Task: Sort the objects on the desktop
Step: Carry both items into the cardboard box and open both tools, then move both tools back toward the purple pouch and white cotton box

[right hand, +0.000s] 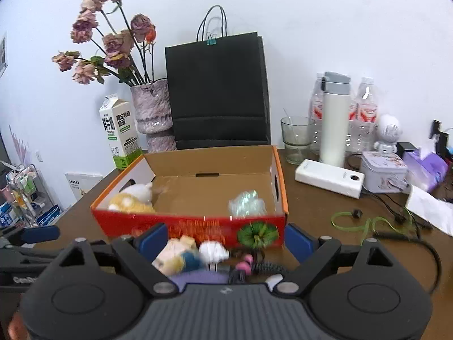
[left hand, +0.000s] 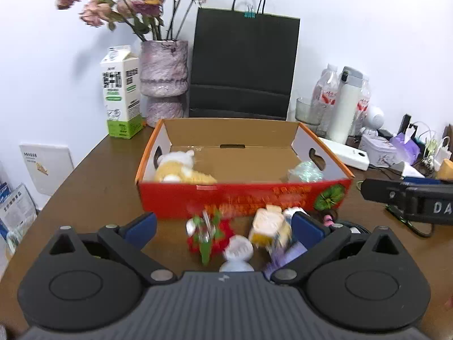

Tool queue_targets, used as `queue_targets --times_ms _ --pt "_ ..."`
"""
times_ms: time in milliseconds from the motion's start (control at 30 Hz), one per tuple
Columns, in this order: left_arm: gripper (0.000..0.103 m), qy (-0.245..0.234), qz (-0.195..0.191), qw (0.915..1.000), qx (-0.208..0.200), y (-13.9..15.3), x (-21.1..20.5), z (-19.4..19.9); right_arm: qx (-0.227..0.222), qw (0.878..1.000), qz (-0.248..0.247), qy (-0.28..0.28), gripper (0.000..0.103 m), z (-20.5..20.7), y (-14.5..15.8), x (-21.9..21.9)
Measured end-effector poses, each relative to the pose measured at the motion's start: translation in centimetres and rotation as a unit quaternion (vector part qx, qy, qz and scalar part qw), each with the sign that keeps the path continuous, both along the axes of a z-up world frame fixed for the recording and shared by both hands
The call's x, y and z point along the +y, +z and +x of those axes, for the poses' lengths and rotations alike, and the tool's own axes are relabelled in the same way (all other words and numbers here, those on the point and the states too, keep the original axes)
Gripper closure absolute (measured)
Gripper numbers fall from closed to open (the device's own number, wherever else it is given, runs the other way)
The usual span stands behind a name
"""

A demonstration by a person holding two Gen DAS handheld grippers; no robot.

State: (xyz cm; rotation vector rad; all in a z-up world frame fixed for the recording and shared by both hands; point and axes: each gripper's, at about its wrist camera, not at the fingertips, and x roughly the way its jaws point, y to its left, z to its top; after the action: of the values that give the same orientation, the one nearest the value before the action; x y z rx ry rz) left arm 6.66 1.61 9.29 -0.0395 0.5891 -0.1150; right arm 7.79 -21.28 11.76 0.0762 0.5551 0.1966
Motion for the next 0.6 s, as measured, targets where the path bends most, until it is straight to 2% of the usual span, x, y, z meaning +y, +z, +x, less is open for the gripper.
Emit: queue_targets --times_ms 100,200,333,500,600 --pt "0.000 0.002 -0.013 0.9997 -0.021 -0.8 0.1 -3.7 -0.023 1.000 -0.004 -0.006 0.013 -3.5 -0.9 -0.1" --pt "0.000 0.002 -0.013 0.9991 -0.040 -2.3 0.2 -7.5 -0.043 0.999 -0.002 -0.012 0.002 -7.2 -2.1 -0.5" --pt "0.000 0.008 -0.022 0.9992 -0.034 -5.3 0.5 -11.4 -0.065 0.997 -0.022 -0.021 0.000 -11.7 -4.1 -0.6" --pt "0.000 0.032 -0.055 0.9977 -0.025 -7.4 1.7 -14.4 -0.031 0.999 -0.009 -0.006 0.000 -14.8 -6.7 -1.5" --pt "0.000 0.027 -0.050 0.9979 -0.031 -7.3 1.6 -14.9 -0.017 1.000 0.007 -0.025 0.000 -16.0 -8.3 -2.2"
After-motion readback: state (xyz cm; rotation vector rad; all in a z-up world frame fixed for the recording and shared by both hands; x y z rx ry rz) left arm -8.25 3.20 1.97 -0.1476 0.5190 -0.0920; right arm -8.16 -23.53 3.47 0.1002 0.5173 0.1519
